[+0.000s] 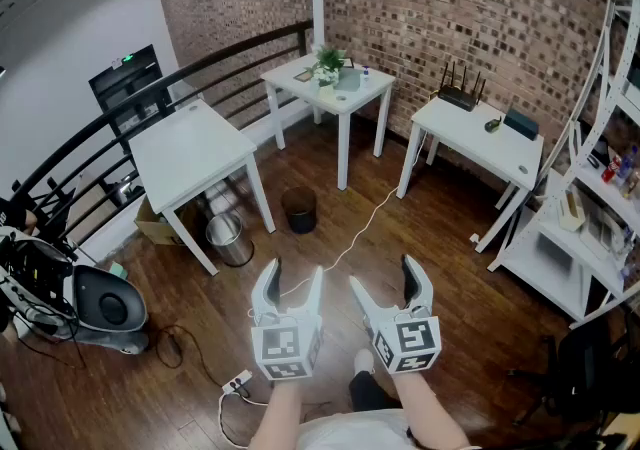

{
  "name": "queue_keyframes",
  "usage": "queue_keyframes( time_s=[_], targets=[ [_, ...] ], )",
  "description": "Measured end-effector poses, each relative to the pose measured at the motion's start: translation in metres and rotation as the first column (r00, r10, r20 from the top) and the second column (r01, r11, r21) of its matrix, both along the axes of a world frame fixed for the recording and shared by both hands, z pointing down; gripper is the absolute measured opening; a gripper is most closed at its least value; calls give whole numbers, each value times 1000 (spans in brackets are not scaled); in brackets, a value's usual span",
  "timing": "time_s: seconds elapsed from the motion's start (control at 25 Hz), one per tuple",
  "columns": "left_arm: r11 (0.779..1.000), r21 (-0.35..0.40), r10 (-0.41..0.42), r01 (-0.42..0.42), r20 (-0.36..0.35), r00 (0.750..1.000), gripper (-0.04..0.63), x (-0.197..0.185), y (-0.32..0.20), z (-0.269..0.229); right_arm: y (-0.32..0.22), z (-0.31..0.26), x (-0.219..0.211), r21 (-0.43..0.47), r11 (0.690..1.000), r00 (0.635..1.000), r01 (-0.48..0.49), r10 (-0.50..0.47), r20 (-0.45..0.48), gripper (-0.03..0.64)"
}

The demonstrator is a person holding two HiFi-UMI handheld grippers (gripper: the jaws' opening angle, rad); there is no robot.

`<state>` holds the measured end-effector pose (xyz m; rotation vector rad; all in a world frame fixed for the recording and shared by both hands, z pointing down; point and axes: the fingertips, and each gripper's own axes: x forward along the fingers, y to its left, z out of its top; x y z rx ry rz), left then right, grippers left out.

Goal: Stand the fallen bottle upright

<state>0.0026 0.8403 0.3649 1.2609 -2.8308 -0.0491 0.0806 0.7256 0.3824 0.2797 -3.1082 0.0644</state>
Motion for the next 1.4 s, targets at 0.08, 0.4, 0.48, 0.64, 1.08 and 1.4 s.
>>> queue_keyframes(
  time_s=[0.08, 0.4, 0.48, 0.64, 1.08, 1.4],
  targets=[
    [1000, 8, -3, 3, -2, 1000, 301, -23, -24, -4, -28, -8, -26, 0, 1000, 1000, -3, 3, 2, 414],
    [1000, 1, 16, -16, 26, 1000, 301, -121, -120, -8, -127, -31, -133, 49, 999, 1000, -11, 9, 29, 413],
    [1000, -12, 15, -14, 33, 999, 301, -133, -140, -1, -149, -24, -145, 37, 999, 1000, -11, 9, 30, 413],
    [999, -42, 30, -30, 7, 1000, 299, -152, -178, 15, -186, -3, -159, -58, 998, 1000, 4, -3, 7, 411],
    [951, 7, 308, -308, -5, 952, 295, -233, -346, 6, -314, 13, -236, -93, 981, 985, -171, 168, -39, 408],
    [866, -62, 500, -496, 72, 863, 293, -298, -460, 3, -402, 0, -258, -14, 914, 913, -405, 404, -54, 407]
  ],
)
